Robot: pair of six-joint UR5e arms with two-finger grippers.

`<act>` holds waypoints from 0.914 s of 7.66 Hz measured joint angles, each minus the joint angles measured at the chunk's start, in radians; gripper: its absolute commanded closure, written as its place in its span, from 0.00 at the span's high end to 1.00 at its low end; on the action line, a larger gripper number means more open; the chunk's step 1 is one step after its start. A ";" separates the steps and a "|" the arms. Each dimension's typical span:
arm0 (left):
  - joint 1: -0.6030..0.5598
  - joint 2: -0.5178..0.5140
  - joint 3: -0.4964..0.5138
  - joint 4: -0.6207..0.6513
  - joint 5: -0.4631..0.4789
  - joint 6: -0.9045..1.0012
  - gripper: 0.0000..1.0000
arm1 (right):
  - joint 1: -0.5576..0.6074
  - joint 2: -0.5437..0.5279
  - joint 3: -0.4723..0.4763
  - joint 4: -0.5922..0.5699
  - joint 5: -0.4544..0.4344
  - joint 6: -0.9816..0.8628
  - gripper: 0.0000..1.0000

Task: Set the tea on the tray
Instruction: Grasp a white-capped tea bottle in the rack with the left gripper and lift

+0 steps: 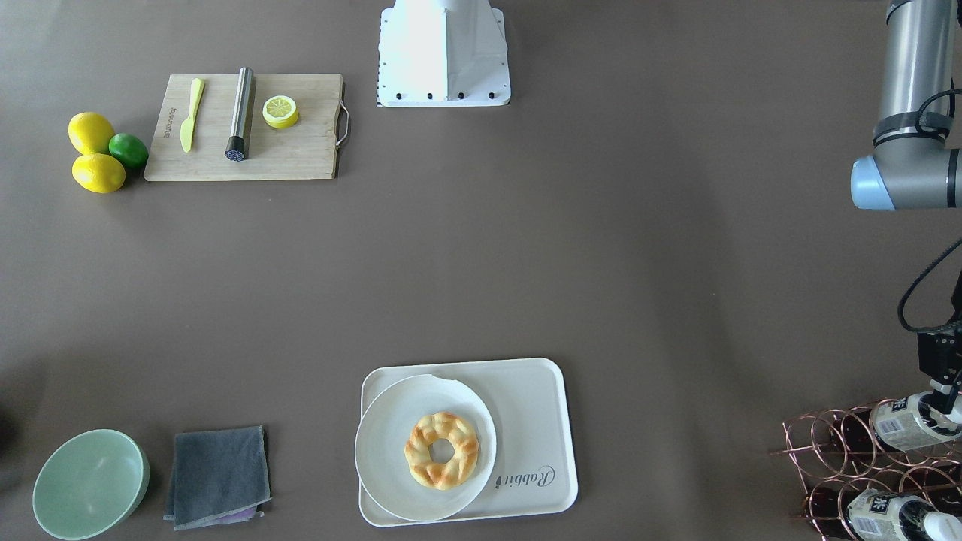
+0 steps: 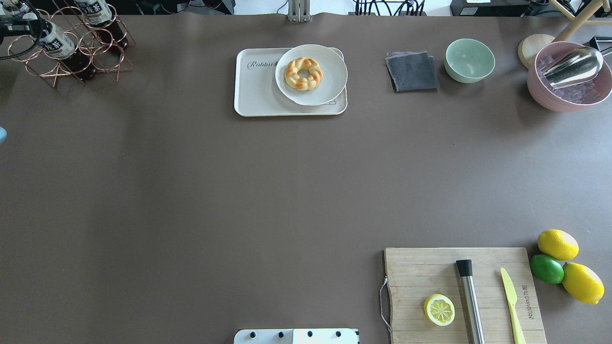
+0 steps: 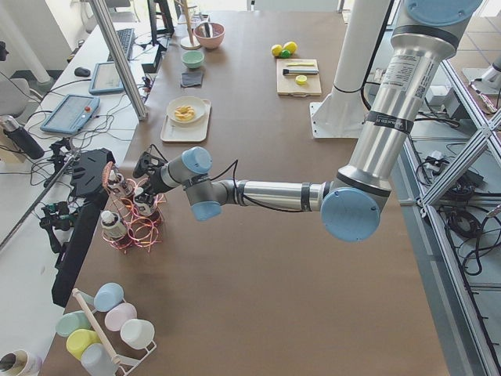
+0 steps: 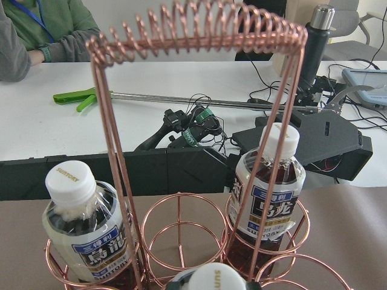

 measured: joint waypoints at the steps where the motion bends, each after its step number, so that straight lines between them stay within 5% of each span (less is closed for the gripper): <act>1: -0.002 0.000 0.000 0.001 0.000 0.005 0.22 | 0.000 0.000 0.000 0.000 0.000 0.000 1.00; 2: -0.003 0.000 0.000 0.001 0.001 0.007 0.00 | 0.000 0.000 0.001 0.000 0.000 0.000 1.00; 7: -0.060 -0.010 -0.041 0.014 -0.023 0.007 0.00 | 0.002 0.000 0.002 0.000 0.001 -0.001 1.00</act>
